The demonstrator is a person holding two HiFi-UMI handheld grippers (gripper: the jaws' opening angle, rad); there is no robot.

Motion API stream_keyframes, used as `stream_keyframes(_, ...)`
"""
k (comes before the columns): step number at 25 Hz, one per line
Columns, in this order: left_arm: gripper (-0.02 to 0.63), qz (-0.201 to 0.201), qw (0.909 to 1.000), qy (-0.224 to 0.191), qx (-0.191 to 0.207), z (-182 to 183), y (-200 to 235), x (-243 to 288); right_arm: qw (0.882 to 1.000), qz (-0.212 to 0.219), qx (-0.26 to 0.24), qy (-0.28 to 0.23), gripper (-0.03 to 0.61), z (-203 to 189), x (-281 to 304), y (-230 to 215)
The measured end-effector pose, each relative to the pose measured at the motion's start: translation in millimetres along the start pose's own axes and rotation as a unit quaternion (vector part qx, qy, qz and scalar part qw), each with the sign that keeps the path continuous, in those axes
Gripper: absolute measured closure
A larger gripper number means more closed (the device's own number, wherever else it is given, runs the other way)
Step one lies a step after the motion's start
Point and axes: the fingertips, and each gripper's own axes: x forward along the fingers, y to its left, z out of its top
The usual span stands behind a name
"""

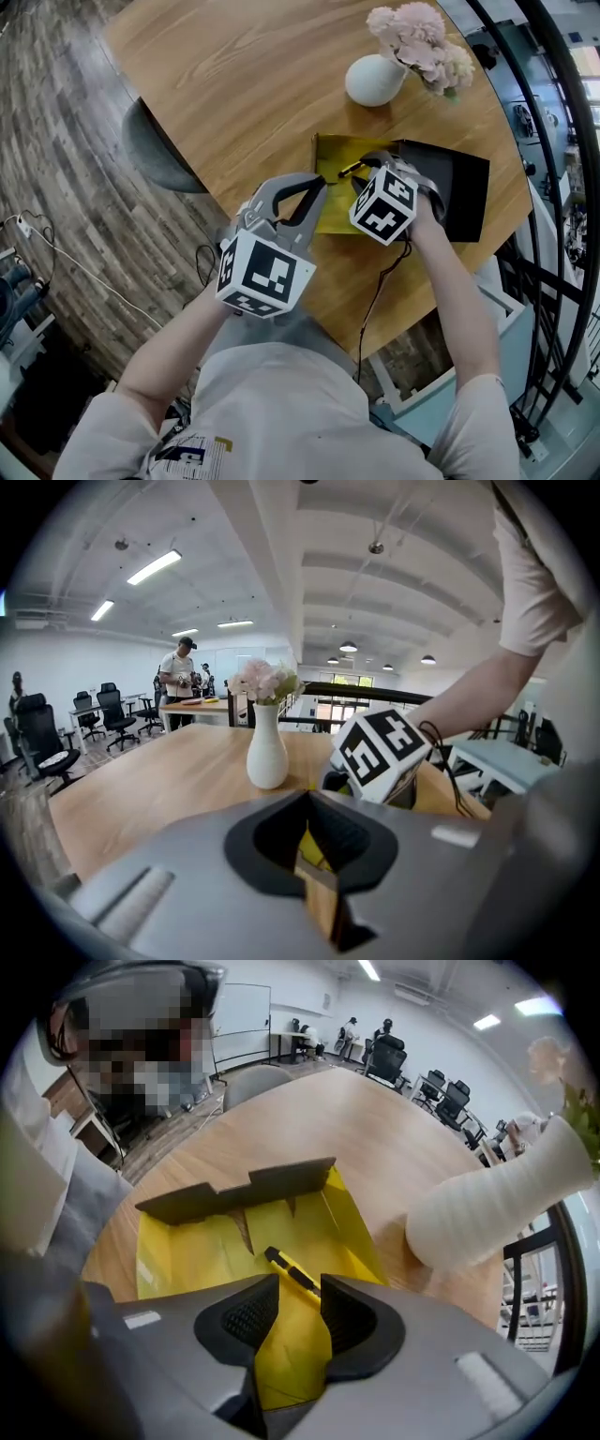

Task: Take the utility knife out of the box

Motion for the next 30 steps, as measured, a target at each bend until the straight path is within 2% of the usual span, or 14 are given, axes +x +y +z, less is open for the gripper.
stream_keyframes(6,0.612,0.004,0.9999,0.015,-0.007,-17,5,-1,0.999,-0.011,-0.048,0.017,0.43,8,14,6)
stream_keyframes(9,0.612,0.005,0.9996,0.021,-0.021,-23,4,4,0.998,-0.002,-0.053,0.021,0.43,3,18,6)
stream_keyframes(12,0.612,0.013,0.9993,0.027,-0.025,-26,7,3,0.999,0.011,-0.049,0.018,0.466,2,18,9)
stream_keyframes(14,0.612,0.016,0.9992,0.028,-0.022,-26,10,-1,0.999,0.0,-0.048,0.017,0.494,5,16,8)
stream_keyframes(17,0.612,0.021,0.9992,0.027,-0.019,-24,13,-10,0.999,-0.013,-0.031,0.008,0.523,10,14,5)
stream_keyframes(21,0.612,0.018,0.9995,0.022,-0.01,-18,12,-22,1.0,-0.016,0.014,-0.02,0.525,17,-3,5)
stream_keyframes(24,0.612,0.004,0.9998,0.014,0.009,-7,8,-33,0.998,-0.02,0.04,-0.049,0.523,27,-27,6)
stream_keyframes(30,0.612,0.018,0.9994,-0.005,0.029,31,10,-63,0.99,-0.057,0.08,-0.1,0.523,43,-94,1)
